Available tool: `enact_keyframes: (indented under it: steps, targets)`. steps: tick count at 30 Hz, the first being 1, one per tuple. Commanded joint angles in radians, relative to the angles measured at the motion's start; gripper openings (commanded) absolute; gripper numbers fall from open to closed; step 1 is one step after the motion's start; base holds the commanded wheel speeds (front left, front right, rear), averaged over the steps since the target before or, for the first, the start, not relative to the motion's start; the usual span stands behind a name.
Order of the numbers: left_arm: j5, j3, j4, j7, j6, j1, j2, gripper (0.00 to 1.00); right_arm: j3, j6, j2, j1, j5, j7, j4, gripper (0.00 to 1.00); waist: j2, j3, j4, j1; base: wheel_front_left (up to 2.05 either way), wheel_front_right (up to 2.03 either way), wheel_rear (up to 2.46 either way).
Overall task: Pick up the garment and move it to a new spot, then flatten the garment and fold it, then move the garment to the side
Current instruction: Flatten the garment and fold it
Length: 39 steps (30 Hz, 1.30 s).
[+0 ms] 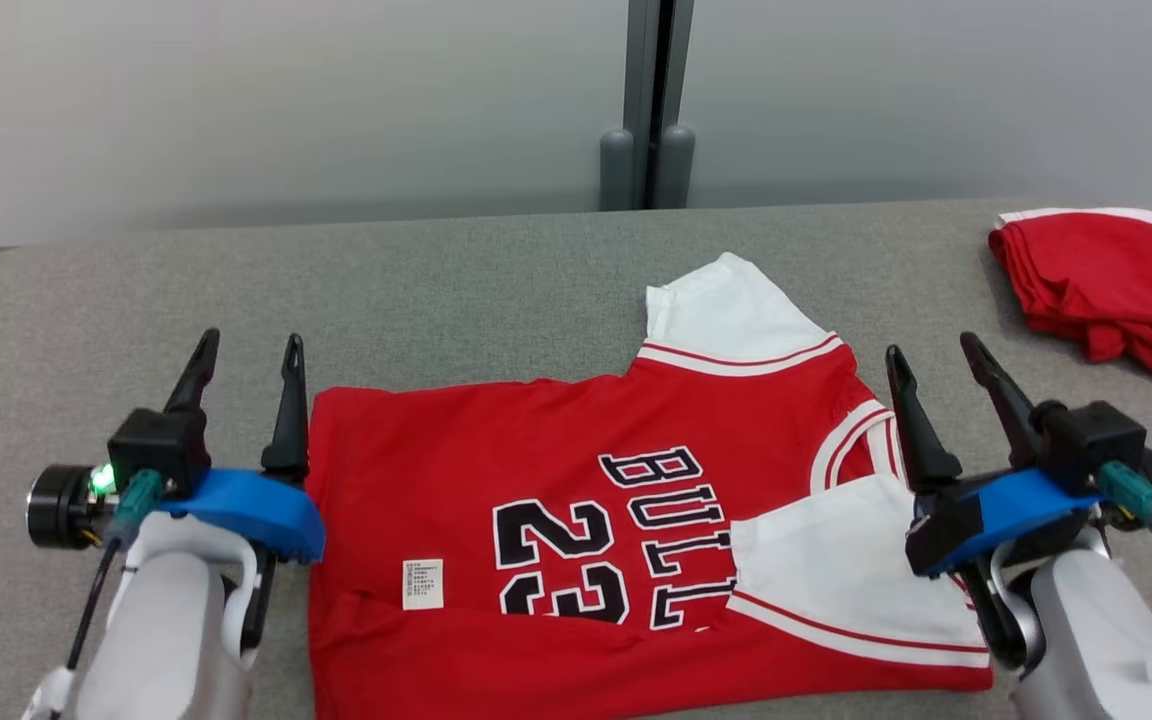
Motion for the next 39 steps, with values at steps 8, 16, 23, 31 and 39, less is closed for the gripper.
enact_keyframes:
  steps: [8,16,23,31,39]
  targets:
    - [-0.05,-0.066,0.196,0.097,-0.015,-0.259,0.031,1.0,0.092,0.0,-0.046,-0.279,0.013,0.059,0.141,1.0,-0.0003,0.149,-0.004,-0.0001,0.0,0.0,0.0]
    - [-0.095,-0.138,0.335,0.149,-0.015,-0.368,0.037,1.0,0.161,0.0,-0.05,-0.44,0.057,0.069,0.275,1.0,-0.0003,0.234,0.002,-0.0001,0.0,0.0,0.0]
    - [-0.167,-0.212,0.434,0.178,-0.015,-0.394,0.05,1.0,0.209,0.0,-0.049,-0.515,0.103,0.033,0.388,1.0,-0.0003,0.25,0.005,-0.0001,0.0,0.0,0.0]
    - [-0.267,-0.289,0.47,0.204,-0.015,-0.404,0.057,1.0,0.249,0.0,-0.057,-0.555,0.137,0.003,0.475,1.0,-0.0003,0.268,0.004,-0.0001,0.0,0.0,0.0]
    - [-0.333,-0.337,0.524,0.248,-0.015,-0.433,0.049,0.83,0.291,0.0,-0.057,-0.59,0.16,-0.018,0.531,1.0,-0.0003,0.28,-0.006,-0.0001,0.0,0.0,0.0]
